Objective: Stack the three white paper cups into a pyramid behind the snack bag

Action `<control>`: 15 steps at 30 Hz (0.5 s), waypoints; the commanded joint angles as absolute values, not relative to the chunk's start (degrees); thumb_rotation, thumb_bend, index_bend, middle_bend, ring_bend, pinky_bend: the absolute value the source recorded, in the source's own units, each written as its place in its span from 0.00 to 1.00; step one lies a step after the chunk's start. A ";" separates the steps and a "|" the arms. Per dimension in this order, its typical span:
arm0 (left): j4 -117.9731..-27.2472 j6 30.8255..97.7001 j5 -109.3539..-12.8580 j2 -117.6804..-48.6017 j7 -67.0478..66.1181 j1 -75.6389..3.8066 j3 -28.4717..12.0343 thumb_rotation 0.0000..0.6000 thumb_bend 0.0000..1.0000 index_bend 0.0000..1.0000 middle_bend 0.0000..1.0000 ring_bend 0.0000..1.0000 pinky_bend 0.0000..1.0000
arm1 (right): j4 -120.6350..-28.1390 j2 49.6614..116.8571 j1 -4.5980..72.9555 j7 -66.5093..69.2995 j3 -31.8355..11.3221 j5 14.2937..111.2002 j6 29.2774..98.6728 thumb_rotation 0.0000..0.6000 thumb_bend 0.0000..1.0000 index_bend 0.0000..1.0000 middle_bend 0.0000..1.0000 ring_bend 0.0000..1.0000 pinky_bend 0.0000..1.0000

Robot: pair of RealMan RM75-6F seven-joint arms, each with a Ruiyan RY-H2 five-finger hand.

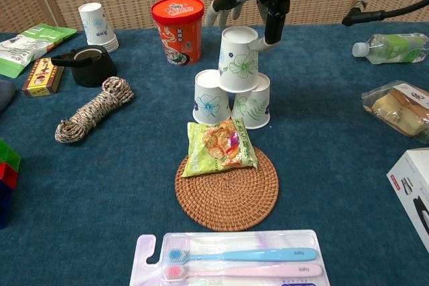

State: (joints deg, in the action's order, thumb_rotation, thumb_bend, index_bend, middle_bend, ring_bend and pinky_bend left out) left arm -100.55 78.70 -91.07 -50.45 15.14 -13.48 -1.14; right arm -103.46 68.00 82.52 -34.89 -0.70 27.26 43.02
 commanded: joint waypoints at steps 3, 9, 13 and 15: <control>-100.74 79.10 -91.09 -50.15 15.09 -13.33 -1.27 1.00 0.45 0.02 0.00 0.00 0.21 | -103.25 67.45 82.25 -34.30 -0.91 27.48 43.35 1.00 0.52 0.02 0.12 0.09 0.40; -101.21 79.64 -90.82 -49.37 15.51 -13.04 -1.47 1.00 0.45 0.01 0.00 0.00 0.20 | -102.70 65.64 80.79 -31.59 -1.71 28.71 42.74 1.00 0.55 0.01 0.11 0.07 0.38; -101.46 80.40 -90.41 -48.68 15.75 -12.57 -1.68 1.00 0.45 0.00 0.00 0.00 0.20 | -101.69 64.37 78.35 -28.42 -2.58 30.20 43.74 1.00 0.58 0.01 0.10 0.06 0.38; -101.64 80.67 -90.19 -48.35 15.66 -12.32 -1.73 1.00 0.45 0.00 0.00 0.00 0.20 | -101.27 63.50 76.60 -26.44 -3.03 31.38 44.47 1.00 0.59 0.01 0.10 0.06 0.37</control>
